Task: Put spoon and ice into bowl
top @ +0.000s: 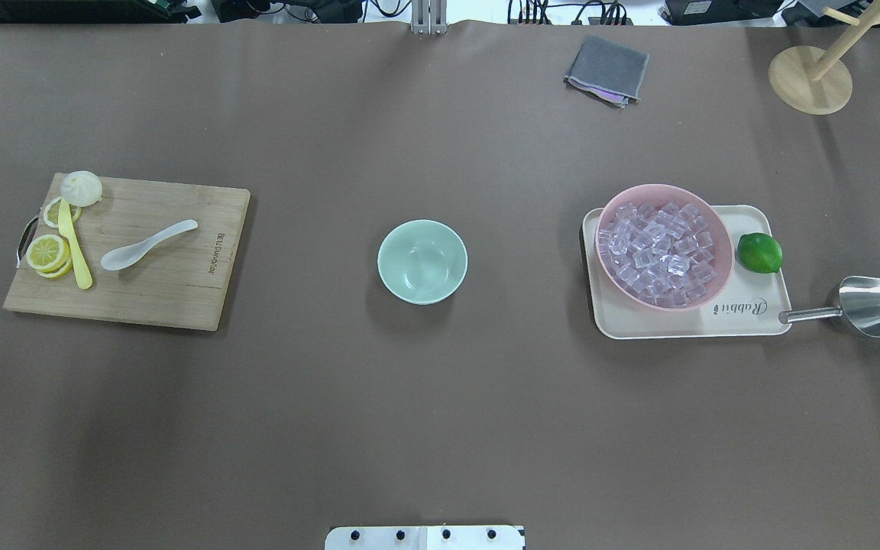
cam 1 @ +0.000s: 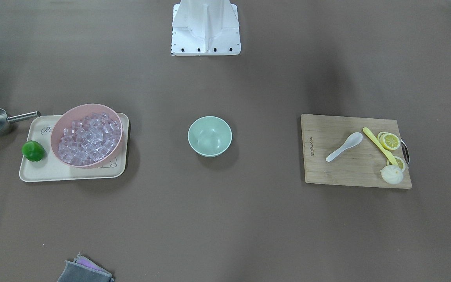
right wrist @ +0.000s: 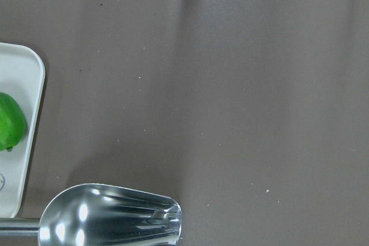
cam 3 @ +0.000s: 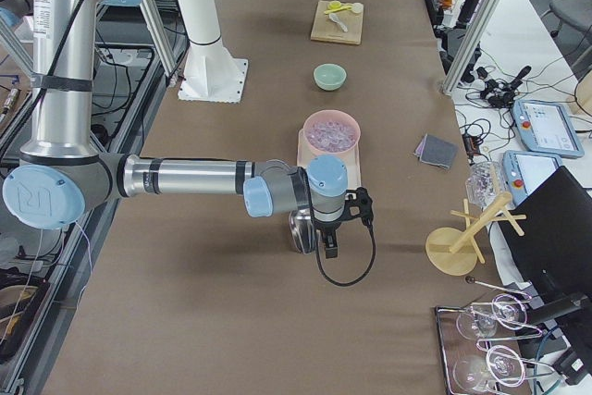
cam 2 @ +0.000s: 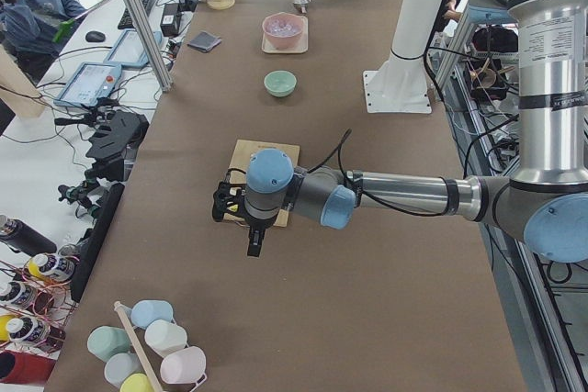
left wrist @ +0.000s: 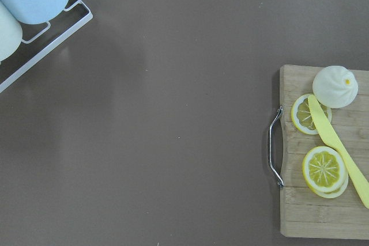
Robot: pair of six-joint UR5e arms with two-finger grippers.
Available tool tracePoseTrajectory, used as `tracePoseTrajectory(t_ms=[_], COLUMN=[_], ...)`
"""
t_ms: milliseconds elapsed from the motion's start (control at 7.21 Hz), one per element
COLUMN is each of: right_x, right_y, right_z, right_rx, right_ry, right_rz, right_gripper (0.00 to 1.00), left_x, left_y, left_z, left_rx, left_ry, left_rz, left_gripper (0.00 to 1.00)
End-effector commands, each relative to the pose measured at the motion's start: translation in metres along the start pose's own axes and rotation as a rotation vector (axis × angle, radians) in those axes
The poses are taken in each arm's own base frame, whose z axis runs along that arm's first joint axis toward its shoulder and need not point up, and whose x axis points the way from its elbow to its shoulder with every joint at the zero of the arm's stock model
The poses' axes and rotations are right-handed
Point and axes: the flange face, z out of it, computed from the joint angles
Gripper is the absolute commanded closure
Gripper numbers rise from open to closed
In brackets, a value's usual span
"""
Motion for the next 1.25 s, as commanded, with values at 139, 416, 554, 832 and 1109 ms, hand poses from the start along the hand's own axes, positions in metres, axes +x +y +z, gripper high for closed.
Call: tracePoseTrajectory(t_ms=[139,416,554,832,1109], right_x=[-0.005,-0.017,-0.025,-0.047,-0.085], right_y=[-0.003,-0.005,-0.006,-0.022,-0.05], right_z=[-0.004,-0.011,-0.013,-0.017,-0.023], right_rx=[0.042,0.066,0.073,0.083,0.102], right_ry=[-0.001,-0.048,-0.109,-0.117,-0.129], right_rz=[-0.043,-0.075,-0.091,-0.142,-0.213], right_gripper=[0.0,0.0,0.0,0.0,0.02], left_x=[0.009,0.052,0.089,0.157,0.213], left_y=[-0.006,-0.029,-0.035,-0.038,-0.05], left_z=[-0.006,0.005,0.028,0.071,0.109], left_rx=[0.06,0.074,0.063,0.011,0.016], left_ry=[0.021,0.054,0.087,0.145,0.092], left_rz=[0.071,0.196,0.3,0.442,0.534], left_gripper=[0.02,0.03,0.09,0.02,0.03])
